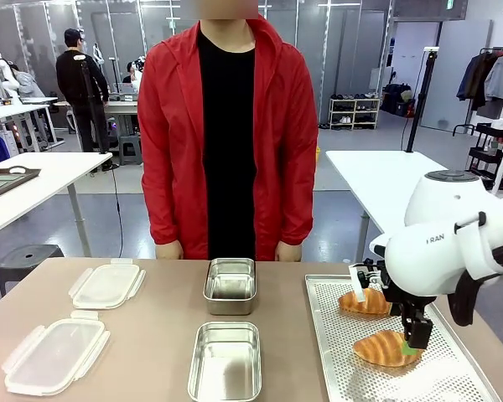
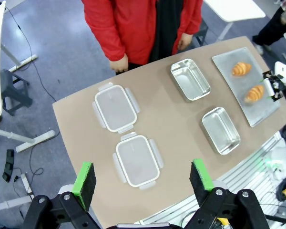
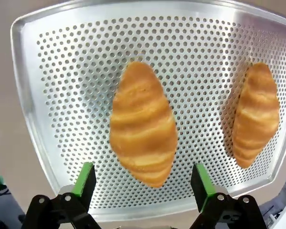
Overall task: Place the bread into the airtight container.
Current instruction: Pick up a Butter Roll and place it into an empty Airtight Container.
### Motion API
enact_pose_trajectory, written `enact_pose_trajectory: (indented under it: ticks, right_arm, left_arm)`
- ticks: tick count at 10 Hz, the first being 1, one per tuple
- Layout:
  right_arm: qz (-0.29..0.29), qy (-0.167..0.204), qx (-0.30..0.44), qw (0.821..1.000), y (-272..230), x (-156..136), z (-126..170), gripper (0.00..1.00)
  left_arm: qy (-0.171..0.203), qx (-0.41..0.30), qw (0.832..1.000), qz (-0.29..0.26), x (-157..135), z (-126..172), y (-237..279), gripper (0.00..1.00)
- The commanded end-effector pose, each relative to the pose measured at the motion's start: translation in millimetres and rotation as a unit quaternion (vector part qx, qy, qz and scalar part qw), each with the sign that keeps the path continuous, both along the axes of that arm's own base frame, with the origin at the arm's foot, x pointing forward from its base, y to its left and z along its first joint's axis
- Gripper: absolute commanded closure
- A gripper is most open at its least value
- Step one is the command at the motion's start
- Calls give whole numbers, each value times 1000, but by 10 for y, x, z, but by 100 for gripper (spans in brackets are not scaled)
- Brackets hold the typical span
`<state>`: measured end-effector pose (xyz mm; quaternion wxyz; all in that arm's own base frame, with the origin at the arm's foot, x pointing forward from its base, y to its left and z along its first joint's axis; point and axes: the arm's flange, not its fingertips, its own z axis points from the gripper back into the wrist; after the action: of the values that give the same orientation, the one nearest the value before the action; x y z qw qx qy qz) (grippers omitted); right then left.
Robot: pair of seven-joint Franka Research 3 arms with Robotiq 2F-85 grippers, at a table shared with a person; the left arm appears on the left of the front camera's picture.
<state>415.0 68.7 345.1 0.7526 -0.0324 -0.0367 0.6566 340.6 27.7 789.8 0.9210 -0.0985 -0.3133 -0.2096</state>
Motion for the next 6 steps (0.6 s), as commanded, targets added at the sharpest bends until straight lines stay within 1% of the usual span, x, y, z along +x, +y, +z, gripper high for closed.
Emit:
enact_pose_trajectory:
  ticks: [1,3,5,6]
  right_arm:
    - [17,-12,20,1000,15,171,-84,0]
    - [33,-13,32,999,82,316,-131,0]
    - [26,2,25,999,64,443,-244,0]
    - [32,21,13,999,58,457,-305,0]
  left_arm:
    - [-1,-1,1000,-2,-14,2,-4,0]
    - [-1,-1,1000,-2,-14,2,-4,0]
    - [-1,-1,1000,-2,-14,2,-4,0]
    - [-1,-1,1000,-2,-14,2,-4,0]
